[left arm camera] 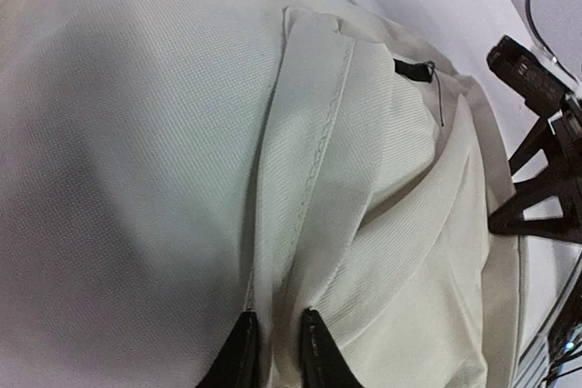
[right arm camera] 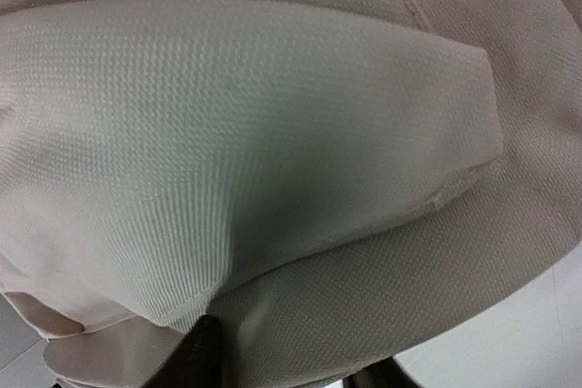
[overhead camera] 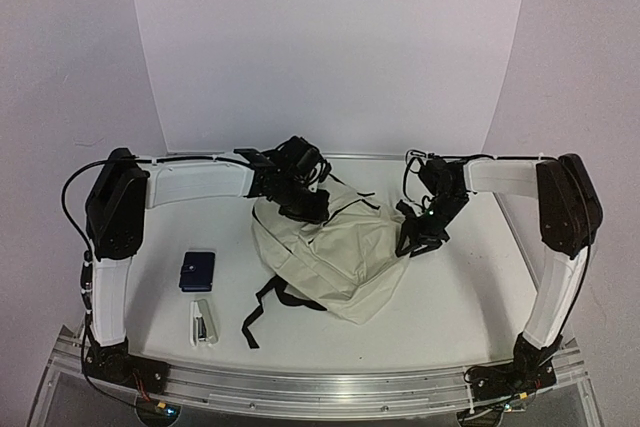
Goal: Pack the student bag
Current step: Unzip the student bag at the center of the board.
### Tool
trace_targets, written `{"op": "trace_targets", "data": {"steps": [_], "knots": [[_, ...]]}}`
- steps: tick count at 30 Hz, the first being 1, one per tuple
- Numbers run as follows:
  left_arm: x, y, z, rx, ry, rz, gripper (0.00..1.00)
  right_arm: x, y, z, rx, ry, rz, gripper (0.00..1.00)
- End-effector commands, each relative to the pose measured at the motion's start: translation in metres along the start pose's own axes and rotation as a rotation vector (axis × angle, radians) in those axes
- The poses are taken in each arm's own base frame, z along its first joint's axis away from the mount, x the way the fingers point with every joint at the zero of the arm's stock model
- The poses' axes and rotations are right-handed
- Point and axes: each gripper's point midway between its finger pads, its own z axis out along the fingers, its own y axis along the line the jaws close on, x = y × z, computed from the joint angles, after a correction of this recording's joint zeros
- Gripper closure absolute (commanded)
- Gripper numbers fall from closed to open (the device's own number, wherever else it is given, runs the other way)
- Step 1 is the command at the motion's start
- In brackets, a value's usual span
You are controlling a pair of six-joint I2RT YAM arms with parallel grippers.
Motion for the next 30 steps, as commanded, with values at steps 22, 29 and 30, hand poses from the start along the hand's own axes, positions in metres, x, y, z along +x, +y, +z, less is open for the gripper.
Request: {"op": "trace_targets", "data": {"steps": [22, 29, 30], "knots": [[0.047, 0.015, -0.023, 0.212, -0.138, -0.52, 1.0, -0.154, 0.015, -0.101, 0.171, -0.425, -0.225, 0.52], [0.063, 0.026, -0.005, 0.243, -0.144, -0.68, 1.0, -0.12, 0.088, -0.097, 0.062, -0.401, -0.333, 0.47], [0.063, 0.027, -0.004, 0.258, -0.147, -0.699, 1.0, -0.116, 0.099, -0.092, 0.046, -0.391, -0.346, 0.47]]}}
